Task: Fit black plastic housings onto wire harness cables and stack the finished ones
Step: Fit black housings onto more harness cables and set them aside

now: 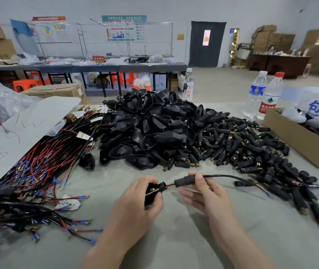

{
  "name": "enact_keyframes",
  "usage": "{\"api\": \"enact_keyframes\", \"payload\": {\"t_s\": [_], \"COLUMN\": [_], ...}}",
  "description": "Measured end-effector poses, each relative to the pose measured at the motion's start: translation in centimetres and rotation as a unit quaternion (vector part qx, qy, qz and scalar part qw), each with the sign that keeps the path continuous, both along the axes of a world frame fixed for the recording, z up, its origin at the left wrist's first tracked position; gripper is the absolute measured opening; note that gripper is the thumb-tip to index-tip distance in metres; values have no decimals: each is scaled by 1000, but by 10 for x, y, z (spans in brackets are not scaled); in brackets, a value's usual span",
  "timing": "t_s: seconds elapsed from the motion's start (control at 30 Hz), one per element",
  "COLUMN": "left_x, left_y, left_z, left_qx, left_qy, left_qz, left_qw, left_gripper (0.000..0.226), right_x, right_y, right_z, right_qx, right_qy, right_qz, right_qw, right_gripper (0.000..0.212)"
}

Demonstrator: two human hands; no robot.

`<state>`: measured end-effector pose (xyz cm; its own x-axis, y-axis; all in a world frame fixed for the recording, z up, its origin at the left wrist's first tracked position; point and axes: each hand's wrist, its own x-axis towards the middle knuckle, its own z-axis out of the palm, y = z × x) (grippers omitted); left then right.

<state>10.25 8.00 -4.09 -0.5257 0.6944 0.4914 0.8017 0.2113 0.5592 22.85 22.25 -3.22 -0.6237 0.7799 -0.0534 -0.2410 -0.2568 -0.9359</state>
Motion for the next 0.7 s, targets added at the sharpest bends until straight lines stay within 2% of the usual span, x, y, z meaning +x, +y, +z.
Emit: {"api": "enact_keyframes", "payload": {"t_s": [0.2, 0.53, 0.7], "left_x": [3, 2, 2], "left_y": [0, 3, 4], "left_z": [4, 5, 5], "left_qx": [1, 37, 45], "left_qy": [-17, -130, -184], "left_qz": [-12, -22, -22], "left_qw": [1000, 991, 982], "left_gripper": [19, 26, 23], "right_x": [-2, -1, -2], "right_y": [-1, -3, -7], "right_z": [0, -1, -1], "right_qx": [40, -45, -65], "right_qy": [17, 85, 107], "right_qz": [-38, 78, 109], "right_qw": [998, 992, 986], "right_gripper": [28, 22, 31]}}
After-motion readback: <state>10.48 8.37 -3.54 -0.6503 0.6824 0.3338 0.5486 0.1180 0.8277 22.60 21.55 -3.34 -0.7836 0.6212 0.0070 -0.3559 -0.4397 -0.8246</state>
